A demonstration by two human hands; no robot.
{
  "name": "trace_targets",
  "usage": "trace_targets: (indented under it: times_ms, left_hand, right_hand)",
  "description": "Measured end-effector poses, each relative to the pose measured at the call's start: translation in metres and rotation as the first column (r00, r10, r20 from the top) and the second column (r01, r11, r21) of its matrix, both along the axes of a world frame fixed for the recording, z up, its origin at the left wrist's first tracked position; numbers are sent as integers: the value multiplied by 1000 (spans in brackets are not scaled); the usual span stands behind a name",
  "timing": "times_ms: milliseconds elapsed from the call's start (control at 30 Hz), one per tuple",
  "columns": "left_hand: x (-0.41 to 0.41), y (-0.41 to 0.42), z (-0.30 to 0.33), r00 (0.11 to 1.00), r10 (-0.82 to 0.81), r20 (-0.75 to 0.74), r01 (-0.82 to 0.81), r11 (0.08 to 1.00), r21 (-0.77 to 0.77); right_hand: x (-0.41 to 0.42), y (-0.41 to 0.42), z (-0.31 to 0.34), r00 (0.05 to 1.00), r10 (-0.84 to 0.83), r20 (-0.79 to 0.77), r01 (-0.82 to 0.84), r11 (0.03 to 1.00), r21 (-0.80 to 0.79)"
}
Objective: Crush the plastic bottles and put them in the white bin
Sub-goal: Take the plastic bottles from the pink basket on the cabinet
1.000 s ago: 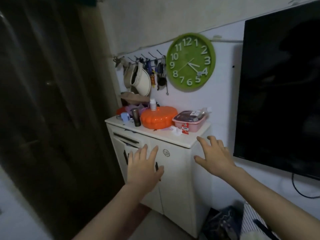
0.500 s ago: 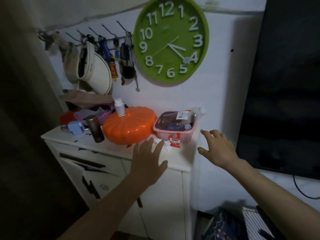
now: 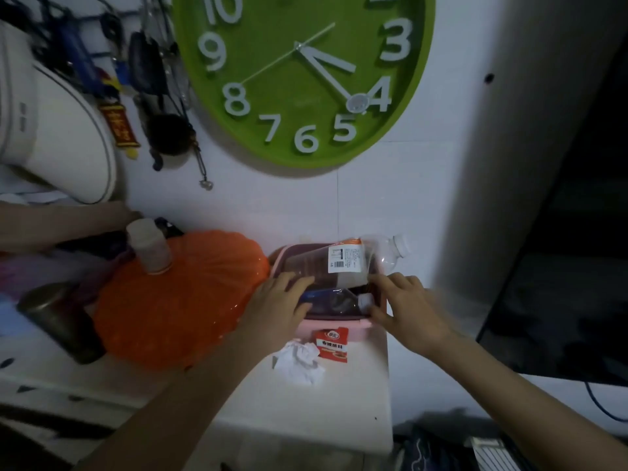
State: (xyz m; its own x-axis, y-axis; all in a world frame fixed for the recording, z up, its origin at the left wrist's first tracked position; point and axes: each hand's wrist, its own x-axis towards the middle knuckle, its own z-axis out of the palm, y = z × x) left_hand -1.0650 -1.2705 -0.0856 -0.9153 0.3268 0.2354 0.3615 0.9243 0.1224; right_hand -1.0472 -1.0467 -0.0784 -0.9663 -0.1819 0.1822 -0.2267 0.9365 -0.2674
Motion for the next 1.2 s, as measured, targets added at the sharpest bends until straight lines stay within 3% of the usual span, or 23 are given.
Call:
trace_targets:
  times_ms: [233,433,567,733,967,1200]
  left_hand:
    - [-35,-8,16,927,-252,277,250,967,41]
    - [-53,-10,15,878,-325,352,345,938,5]
    - [-56,-13,14,867,-361,344,370,928,40]
    - [-53,-17,13,863,-388,325,377,921,97]
    - [-48,-18,25,887,-444,128,432,895,113]
    - [-33,-9,29,882,-471,5,463,869,174]
  right_hand:
    - [-3,-7,3,1000,-30,4,30,996,-89]
    - [-16,-16,13,995,-53,88,57,998,-39]
    - [-14,-15,6,998,-43,52,47,995,-83]
    - [-5,-18,-6,991,-132,8,129,951,-281]
    - [10,-19,2,981,-196,8,166,807,-567]
    - [36,-19,1,954,-297,-44,241,845,-478]
